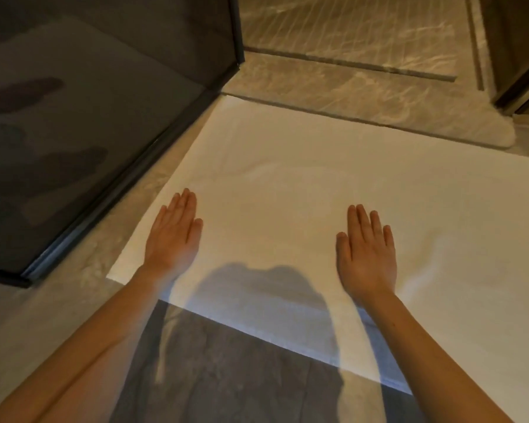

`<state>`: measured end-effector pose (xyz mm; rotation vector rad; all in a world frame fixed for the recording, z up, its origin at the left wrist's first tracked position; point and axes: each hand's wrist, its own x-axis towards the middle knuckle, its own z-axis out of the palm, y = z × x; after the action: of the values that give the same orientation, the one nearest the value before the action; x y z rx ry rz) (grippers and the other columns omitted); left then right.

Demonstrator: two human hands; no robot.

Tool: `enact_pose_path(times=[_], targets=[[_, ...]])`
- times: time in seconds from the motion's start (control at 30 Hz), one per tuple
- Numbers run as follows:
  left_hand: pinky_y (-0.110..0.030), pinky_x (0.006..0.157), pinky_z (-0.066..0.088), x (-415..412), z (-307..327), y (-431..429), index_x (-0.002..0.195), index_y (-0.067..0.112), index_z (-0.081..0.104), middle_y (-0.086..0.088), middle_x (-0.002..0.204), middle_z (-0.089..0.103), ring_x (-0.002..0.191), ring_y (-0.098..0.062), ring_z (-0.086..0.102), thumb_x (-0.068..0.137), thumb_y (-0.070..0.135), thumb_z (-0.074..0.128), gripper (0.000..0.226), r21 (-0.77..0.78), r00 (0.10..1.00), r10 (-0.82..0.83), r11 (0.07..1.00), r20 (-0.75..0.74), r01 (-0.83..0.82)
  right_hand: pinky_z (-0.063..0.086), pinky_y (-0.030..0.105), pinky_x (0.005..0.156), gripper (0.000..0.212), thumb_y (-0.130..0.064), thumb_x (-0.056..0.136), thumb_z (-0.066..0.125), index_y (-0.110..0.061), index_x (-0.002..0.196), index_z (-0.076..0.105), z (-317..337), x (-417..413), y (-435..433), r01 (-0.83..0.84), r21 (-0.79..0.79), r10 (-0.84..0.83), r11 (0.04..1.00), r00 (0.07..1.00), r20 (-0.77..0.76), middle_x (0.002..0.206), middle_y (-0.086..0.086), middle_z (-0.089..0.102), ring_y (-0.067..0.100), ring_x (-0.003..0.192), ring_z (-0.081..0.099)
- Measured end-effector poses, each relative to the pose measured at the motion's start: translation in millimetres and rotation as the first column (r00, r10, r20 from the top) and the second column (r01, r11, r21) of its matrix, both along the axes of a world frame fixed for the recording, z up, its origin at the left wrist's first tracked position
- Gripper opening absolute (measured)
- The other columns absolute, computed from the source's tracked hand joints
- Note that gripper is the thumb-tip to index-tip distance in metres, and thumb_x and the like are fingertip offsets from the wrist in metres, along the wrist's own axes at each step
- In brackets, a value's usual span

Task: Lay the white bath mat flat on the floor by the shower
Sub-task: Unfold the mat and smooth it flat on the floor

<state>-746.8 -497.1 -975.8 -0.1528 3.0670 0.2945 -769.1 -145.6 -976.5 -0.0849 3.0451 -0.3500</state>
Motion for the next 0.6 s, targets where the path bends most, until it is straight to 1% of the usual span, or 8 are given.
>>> enact_pose_path(times=[0.07, 0.13, 0.23, 0.27, 0.33, 0.43, 0.5, 0.6], targets=[[-0.035, 0.120, -0.003, -2, 4, -1, 0.155, 0.016, -0.001, -0.002, 0.163, -0.005, 0.148, -0.013, -0.008, 0.101, 0.041, 0.008, 0.060, -0.029, 0.997, 0.070, 0.997, 0.030, -0.069, 0.002, 0.040, 0.122, 0.059, -0.039, 0.102, 0.012, -0.019, 0.156, 0.003, -1, -1, -1, 0.007, 0.006, -0.007, 1.000, 1.000, -0.003, 0.164, -0.002, 0.002, 0.018, 0.151, -0.003], [-0.037, 0.120, -0.004, -3, 6, 27, 0.154, 0.013, -0.001, -0.005, 0.162, -0.005, 0.148, -0.018, -0.005, 0.101, 0.040, 0.010, 0.061, -0.061, 0.999, 0.035, 0.998, -0.003, -0.035, 0.003, 0.041, 0.122, 0.059, -0.039, 0.102, 0.013, -0.019, 0.156, 0.003, -2, 1, -1, 0.003, 0.011, -0.003, 1.000, 1.000, -0.003, 0.164, -0.002, 0.003, 0.019, 0.151, -0.002], [-0.034, 0.119, -0.009, 10, -1, 99, 0.152, 0.017, -0.007, -0.001, 0.161, -0.008, 0.149, -0.017, -0.006, 0.101, 0.039, 0.013, 0.059, -0.041, 0.962, -0.269, 0.963, -0.033, 0.268, 0.002, 0.041, 0.122, 0.059, -0.039, 0.102, 0.012, -0.019, 0.156, 0.003, 1, 1, -2, 0.001, 0.020, -0.002, 1.000, 1.000, 0.011, 0.164, -0.002, 0.003, 0.019, 0.151, -0.003], [-0.033, 0.118, -0.010, 16, -3, 125, 0.153, 0.018, -0.006, 0.001, 0.161, -0.008, 0.148, -0.014, -0.008, 0.102, 0.040, 0.013, 0.059, -0.016, 0.928, -0.370, 0.929, -0.039, 0.370, 0.001, 0.041, 0.122, 0.059, -0.039, 0.101, 0.012, -0.019, 0.156, 0.003, 4, 1, -3, 0.008, 0.020, -0.008, 1.000, 1.000, 0.018, 0.164, -0.002, 0.003, 0.019, 0.151, -0.004], [-0.032, 0.119, -0.009, 24, -3, 162, 0.154, 0.019, 0.001, 0.003, 0.161, -0.004, 0.148, -0.011, -0.009, 0.102, 0.040, 0.013, 0.058, 0.011, 0.869, -0.493, 0.870, -0.044, 0.493, 0.000, 0.042, 0.122, 0.059, -0.037, 0.102, 0.012, -0.017, 0.156, 0.004, 9, 5, -8, 0.027, 0.020, -0.027, 0.999, 0.999, 0.020, 0.164, 0.000, 0.003, 0.020, 0.151, -0.004], [-0.033, 0.119, -0.009, 28, -5, 178, 0.155, 0.015, 0.005, 0.001, 0.162, 0.002, 0.148, -0.012, -0.008, 0.102, 0.034, 0.017, 0.057, -0.018, 0.856, -0.517, 0.856, -0.025, 0.516, -0.001, 0.040, 0.122, 0.059, -0.037, 0.101, 0.008, -0.017, 0.156, 0.008, 6, 32, -33, -0.012, -0.011, 0.012, 1.000, 1.000, 0.005, 0.164, -0.001, 0.005, 0.020, 0.151, -0.003], [-0.033, 0.119, -0.007, 30, -6, 174, 0.155, 0.015, 0.004, 0.000, 0.163, 0.002, 0.148, -0.011, -0.009, 0.102, 0.030, 0.021, 0.057, -0.018, 0.858, -0.512, 0.859, -0.036, 0.512, -0.006, 0.037, 0.121, 0.061, -0.038, 0.098, 0.001, -0.019, 0.156, 0.004, -1, 49, -45, -0.025, -0.016, 0.025, 1.000, 1.000, 0.017, 0.164, -0.004, 0.002, 0.016, 0.150, -0.007], [-0.035, 0.121, 0.002, 35, -3, 155, 0.155, 0.014, 0.007, -0.002, 0.163, 0.005, 0.148, -0.011, -0.005, 0.104, 0.035, 0.020, 0.057, 0.033, 0.872, -0.485, 0.873, -0.066, 0.487, -0.009, 0.035, 0.120, 0.061, -0.041, 0.097, 0.001, -0.021, 0.155, -0.003, -9, 53, -42, -0.014, 0.001, 0.014, 1.000, 1.000, 0.000, 0.163, -0.005, -0.005, 0.010, 0.146, -0.016]])
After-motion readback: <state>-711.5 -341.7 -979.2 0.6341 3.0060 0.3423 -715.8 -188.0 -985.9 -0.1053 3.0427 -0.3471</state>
